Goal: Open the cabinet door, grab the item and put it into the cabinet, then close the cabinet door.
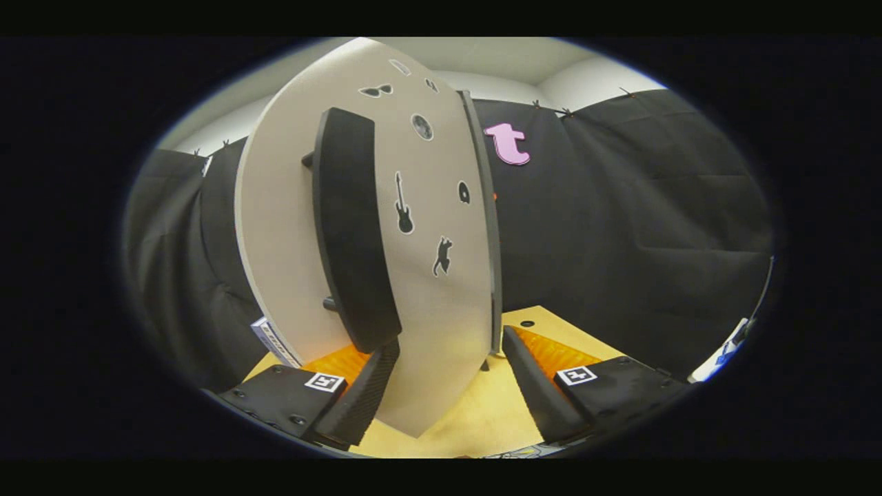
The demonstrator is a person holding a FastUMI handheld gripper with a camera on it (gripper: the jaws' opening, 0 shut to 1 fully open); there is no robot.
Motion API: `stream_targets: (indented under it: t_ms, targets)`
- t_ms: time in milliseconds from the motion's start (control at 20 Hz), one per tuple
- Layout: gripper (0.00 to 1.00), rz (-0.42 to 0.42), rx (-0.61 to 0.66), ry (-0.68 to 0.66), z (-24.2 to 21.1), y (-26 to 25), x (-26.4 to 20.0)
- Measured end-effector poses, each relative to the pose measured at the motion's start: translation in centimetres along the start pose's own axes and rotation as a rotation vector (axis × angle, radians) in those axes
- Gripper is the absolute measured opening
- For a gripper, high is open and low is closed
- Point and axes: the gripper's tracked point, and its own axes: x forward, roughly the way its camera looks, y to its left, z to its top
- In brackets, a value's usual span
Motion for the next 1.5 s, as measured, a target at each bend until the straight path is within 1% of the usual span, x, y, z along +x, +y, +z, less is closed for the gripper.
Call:
stream_targets:
  t_ms: [200,350,700,950,1150,1300,1500]
  targets:
    - [0.98,0.018,-0.004,0.0,-0.3,1.2,1.0]
    - [0.98,0.006,-0.031,-0.007,-0.4,1.0,0.7]
    - [0.98,-0.017,-0.024,-0.016,-0.4,-1.5,-3.0]
    - [0.98,-0.057,-0.018,-0.034,0.4,-1.3,-4.2]
    - [0.98,-0.059,-0.005,-0.052,1.0,-1.2,-6.1]
    - [0.98,-0.048,-0.025,-0.05,1.2,-1.0,-7.5]
    - [0.98,-0.037,-0.043,-0.075,2.6,-0.7,-9.6]
